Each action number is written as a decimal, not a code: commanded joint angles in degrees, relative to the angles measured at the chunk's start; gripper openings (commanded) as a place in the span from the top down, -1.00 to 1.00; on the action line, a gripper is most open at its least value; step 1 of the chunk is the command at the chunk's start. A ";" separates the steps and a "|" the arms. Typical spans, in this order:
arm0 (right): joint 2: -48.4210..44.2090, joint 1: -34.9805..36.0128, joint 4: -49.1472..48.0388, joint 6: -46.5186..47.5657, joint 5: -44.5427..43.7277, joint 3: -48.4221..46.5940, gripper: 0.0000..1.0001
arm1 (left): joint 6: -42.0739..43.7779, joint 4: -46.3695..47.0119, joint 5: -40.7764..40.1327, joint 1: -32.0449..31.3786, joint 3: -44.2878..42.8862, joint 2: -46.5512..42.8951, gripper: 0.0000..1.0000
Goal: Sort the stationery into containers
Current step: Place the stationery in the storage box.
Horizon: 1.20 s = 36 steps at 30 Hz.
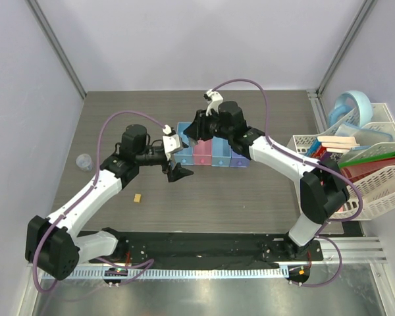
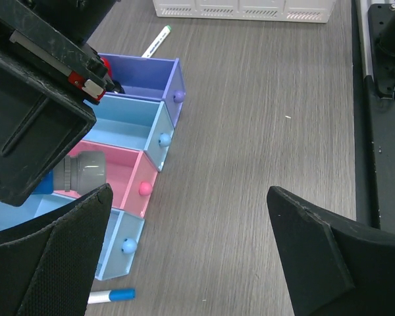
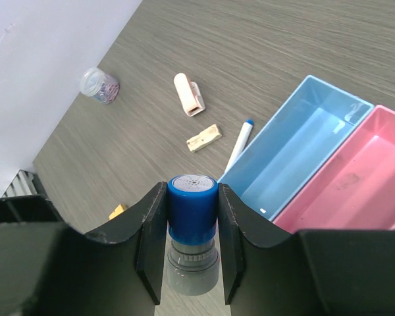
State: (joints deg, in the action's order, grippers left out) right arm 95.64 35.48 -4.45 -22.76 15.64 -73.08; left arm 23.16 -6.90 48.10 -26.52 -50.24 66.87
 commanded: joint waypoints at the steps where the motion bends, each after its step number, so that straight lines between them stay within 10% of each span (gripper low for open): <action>1: -1.15 0.20 -1.53 -1.23 0.27 -1.89 0.63 | 0.57 1.36 2.70 -0.37 -1.27 0.28 -1.00; 36: -9.07 -13.07 -20.07 28.74 -14.85 25.97 0.67 | 12.97 -9.01 -10.83 -0.63 3.39 -5.61 -0.99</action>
State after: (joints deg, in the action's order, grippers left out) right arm 88.49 23.00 -17.19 2.87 2.33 -46.92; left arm 35.16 -15.81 37.89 -27.00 -46.85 62.61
